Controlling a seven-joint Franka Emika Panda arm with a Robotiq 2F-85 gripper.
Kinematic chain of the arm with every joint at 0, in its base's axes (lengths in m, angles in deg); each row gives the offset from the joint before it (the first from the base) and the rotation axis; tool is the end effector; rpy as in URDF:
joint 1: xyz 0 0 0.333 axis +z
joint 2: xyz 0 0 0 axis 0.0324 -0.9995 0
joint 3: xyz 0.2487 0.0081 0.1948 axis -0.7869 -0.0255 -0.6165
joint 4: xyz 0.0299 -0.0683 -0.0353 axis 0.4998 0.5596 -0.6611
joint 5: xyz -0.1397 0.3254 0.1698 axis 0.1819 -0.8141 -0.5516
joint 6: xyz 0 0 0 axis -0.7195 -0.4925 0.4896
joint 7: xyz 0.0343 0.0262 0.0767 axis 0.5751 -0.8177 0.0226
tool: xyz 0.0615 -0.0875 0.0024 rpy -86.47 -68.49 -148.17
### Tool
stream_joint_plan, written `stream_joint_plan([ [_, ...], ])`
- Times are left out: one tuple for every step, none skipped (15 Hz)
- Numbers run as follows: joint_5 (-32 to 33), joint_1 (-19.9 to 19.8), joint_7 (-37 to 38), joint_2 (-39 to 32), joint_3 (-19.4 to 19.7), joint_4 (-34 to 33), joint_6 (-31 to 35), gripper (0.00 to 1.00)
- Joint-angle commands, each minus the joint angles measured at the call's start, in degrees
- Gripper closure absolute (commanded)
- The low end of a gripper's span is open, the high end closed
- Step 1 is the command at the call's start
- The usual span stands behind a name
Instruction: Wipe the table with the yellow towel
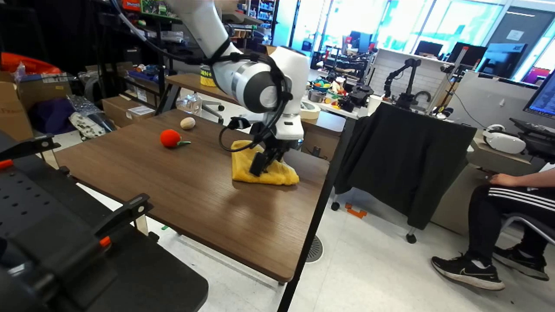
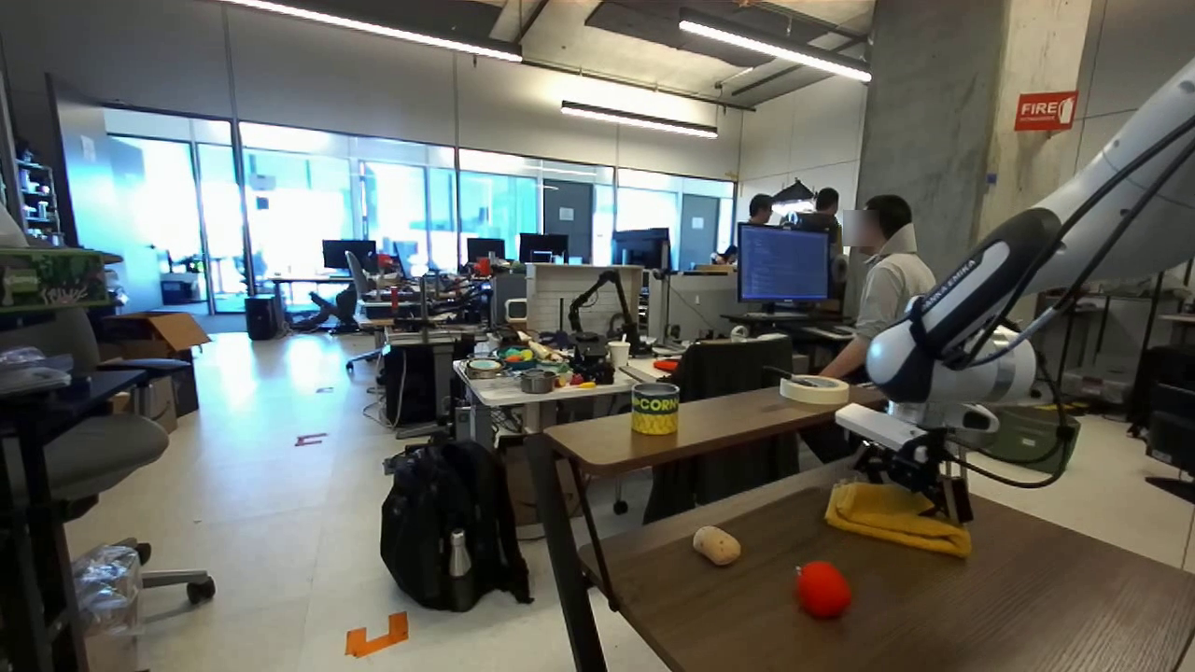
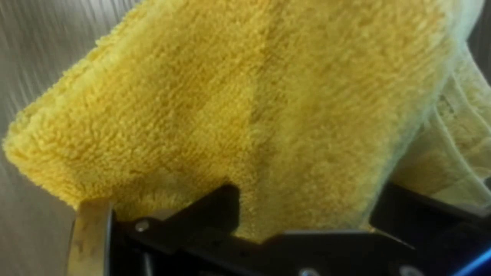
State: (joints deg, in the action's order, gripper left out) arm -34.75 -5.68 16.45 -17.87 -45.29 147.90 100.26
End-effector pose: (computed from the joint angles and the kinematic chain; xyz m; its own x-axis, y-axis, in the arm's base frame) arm 0.7101 -0.1599 0.0270 0.0159 -0.9999 0.0013 -0.9989 -0.0159 -0.0438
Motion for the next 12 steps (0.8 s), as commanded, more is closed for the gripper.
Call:
stream_joint_plan([
  [-0.31, -7.31, -0.93, -3.94, -1.27, -2.20, 1.71, 0.00],
  [-0.93, -8.79, -2.47, -2.37, -2.62, -0.12, 1.83, 0.00],
  [-1.31, -9.96, -4.14, -1.81, -3.90, 0.75, 2.10, 0.00],
  [-2.20, -10.16, -6.63, -0.03, -5.11, 3.04, 2.87, 0.00],
  [-2.57, -10.47, -9.68, 2.25, -7.40, 5.84, 3.37, 0.00],
  [-2.86, -10.61, -12.95, 3.87, -9.21, 8.14, 3.72, 0.00],
  [-2.62, -9.80, -15.24, 6.26, -10.49, 11.99, 4.27, 0.00],
  [-2.36, -9.31, -17.16, 8.31, -11.69, 15.11, 4.31, 0.00],
  [-1.99, -9.04, -19.12, 10.00, -13.04, 17.71, 4.45, 0.00],
  [-3.18, -7.76, -21.55, 11.32, -13.27, 20.03, 3.74, 0.00],
  [-3.29, -6.83, -23.31, 12.84, -14.13, 22.96, 3.46, 0.00],
  [-3.31, -5.65, -24.87, 14.12, -14.65, 25.67, 3.15, 0.00],
])
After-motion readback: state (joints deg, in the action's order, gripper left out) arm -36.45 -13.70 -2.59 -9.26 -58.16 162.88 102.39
